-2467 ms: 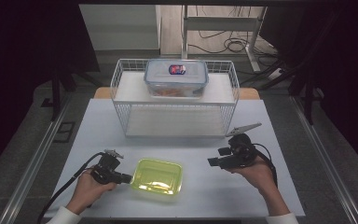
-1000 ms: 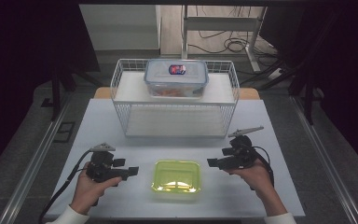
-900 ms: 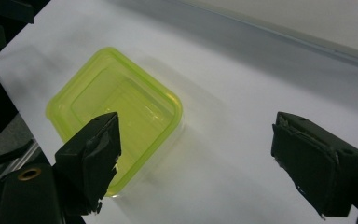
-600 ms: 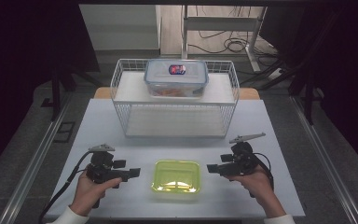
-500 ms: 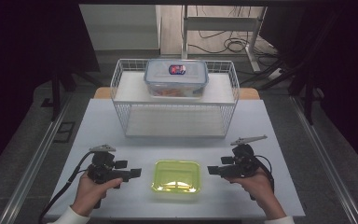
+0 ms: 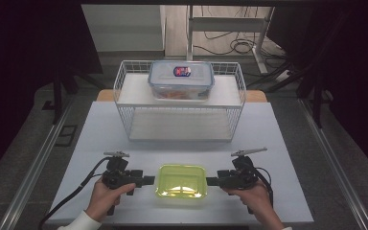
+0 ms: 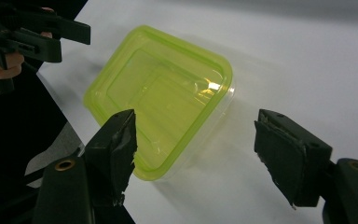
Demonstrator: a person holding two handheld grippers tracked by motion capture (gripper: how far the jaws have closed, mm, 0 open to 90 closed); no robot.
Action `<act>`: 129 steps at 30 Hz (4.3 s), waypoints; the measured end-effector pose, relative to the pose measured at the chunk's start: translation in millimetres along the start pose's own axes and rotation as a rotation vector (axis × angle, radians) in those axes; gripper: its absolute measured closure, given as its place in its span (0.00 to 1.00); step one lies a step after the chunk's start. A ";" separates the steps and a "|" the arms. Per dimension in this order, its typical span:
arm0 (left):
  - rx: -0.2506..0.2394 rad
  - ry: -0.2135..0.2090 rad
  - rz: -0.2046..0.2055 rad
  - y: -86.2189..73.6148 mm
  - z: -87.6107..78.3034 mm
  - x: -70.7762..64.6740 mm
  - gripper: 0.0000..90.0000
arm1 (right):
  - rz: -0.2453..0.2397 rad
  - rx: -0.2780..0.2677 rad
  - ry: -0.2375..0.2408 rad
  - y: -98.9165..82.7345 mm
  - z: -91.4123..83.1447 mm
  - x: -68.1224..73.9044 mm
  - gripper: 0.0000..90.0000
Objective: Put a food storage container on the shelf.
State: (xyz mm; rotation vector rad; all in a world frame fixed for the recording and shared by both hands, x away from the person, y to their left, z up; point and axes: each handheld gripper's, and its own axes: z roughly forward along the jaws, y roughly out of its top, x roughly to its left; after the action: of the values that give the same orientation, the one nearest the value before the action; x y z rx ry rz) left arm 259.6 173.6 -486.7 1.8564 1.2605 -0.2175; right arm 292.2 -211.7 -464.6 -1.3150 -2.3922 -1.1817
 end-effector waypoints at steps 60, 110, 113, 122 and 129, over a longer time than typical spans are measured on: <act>-0.011 -0.152 -0.008 -4.1 23.0 -0.5 0.88 | 0.006 -0.029 0.112 -4.6 16.0 0.2 0.88; -0.166 -0.135 0.153 18.3 -23.3 -34.6 0.88 | -0.253 -0.188 0.054 18.8 -24.4 41.6 0.88; -0.170 -0.131 0.160 21.0 -25.6 -35.4 0.88 | -0.258 -0.192 0.049 20.8 -25.6 43.7 0.88; -0.197 -0.137 0.177 35.7 -34.3 -36.1 0.88 | -0.277 -0.223 0.032 33.2 -29.9 48.0 0.88; -0.214 -0.132 0.205 49.1 -42.7 -42.3 0.88 | -0.296 -0.243 0.024 44.0 -37.2 51.8 0.88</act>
State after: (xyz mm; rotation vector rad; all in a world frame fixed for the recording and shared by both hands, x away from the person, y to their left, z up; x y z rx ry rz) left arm 267.1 170.0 -409.5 1.7415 0.9576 -0.0889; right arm 287.2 -191.7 -389.9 -1.0186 -2.5543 -1.6008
